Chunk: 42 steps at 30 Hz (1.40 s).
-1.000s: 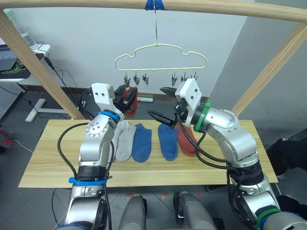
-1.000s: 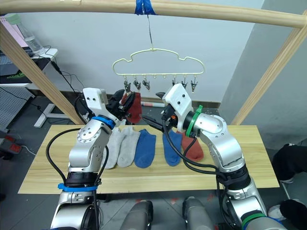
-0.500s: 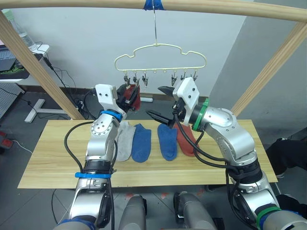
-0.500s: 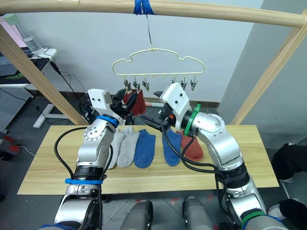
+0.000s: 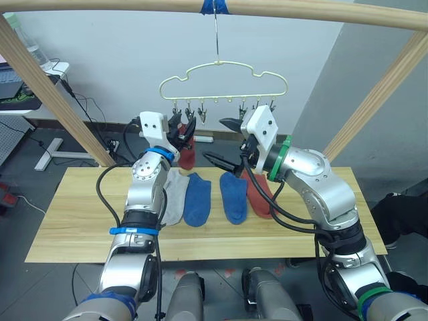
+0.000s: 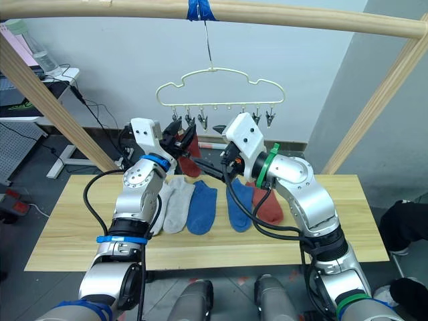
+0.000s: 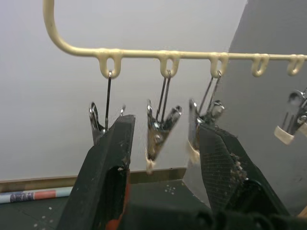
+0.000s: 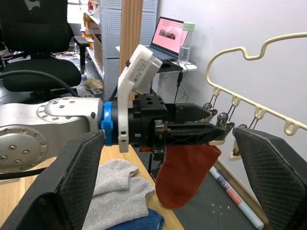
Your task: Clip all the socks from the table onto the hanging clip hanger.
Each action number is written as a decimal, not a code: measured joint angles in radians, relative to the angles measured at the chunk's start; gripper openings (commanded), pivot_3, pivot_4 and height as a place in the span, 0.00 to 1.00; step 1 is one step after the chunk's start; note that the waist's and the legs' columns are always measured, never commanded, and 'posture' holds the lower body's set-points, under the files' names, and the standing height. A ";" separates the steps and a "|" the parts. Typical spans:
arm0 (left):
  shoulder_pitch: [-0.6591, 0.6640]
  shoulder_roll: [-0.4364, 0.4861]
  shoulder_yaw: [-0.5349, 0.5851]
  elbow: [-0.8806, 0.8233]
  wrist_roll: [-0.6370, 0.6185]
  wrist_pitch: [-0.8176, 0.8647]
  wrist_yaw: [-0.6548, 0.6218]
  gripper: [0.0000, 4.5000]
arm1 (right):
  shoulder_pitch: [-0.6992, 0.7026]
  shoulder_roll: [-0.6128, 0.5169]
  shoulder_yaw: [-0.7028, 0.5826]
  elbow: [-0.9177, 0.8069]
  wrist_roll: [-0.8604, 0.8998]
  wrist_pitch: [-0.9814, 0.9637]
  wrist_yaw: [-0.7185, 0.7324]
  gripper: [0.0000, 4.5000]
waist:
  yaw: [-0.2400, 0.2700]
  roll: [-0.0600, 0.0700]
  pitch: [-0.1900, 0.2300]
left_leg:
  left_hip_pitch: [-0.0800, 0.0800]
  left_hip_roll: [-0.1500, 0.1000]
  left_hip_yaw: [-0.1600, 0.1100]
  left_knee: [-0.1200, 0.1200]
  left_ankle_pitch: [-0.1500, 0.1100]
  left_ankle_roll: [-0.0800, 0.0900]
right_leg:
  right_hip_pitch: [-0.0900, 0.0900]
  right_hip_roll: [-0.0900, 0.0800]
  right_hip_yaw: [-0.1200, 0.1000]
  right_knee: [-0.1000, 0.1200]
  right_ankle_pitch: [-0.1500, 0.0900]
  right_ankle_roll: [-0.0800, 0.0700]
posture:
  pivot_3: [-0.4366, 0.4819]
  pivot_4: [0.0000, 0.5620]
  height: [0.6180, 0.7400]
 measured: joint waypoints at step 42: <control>-0.129 0.013 0.007 0.265 0.031 -0.155 0.040 0.46 | 0.001 -0.033 0.000 -0.012 0.000 0.004 -0.024 1.00 | -0.023 -0.001 -0.001 | 0.000 0.000 0.000 0.002 0.000 0.000 | 0.000 0.000 0.000 0.002 0.003 -0.003 | 0.44 0.30 1.00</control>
